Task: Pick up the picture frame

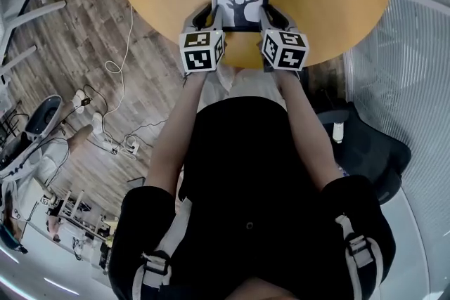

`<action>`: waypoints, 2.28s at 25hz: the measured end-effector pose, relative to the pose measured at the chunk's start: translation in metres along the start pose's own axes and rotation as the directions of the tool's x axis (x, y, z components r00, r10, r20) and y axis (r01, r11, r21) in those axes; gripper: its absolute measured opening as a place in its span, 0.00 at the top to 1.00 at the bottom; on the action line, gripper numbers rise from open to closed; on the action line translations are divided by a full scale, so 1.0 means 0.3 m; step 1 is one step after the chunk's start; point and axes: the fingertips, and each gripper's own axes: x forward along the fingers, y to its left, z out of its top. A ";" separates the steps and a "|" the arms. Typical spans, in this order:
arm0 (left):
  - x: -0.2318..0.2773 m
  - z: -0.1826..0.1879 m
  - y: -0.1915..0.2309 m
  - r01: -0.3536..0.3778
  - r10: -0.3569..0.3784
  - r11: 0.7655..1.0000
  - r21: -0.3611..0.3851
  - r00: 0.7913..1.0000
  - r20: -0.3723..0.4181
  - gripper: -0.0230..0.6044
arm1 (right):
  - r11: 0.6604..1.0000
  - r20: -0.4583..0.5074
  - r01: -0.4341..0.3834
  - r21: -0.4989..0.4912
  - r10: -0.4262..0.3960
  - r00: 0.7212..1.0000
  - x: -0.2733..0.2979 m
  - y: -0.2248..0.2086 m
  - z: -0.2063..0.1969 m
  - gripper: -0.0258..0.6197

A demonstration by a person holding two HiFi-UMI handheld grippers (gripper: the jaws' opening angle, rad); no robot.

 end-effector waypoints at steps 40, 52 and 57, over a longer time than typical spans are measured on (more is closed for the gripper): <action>-0.611 1.221 -0.253 -0.086 -0.099 0.966 0.245 0.750 0.655 0.84 | 0.962 0.675 0.087 -0.257 0.115 0.729 -0.624 0.284 1.226 0.82; -0.673 1.211 -0.290 -0.096 -0.094 0.967 0.236 0.726 0.682 0.84 | 0.951 0.700 0.104 -0.290 0.137 0.701 -0.703 0.304 1.227 0.82; -0.672 1.211 -0.293 -0.097 -0.098 0.965 0.245 0.732 0.674 0.84 | 0.954 0.696 0.096 -0.282 0.135 0.705 -0.702 0.300 1.223 0.82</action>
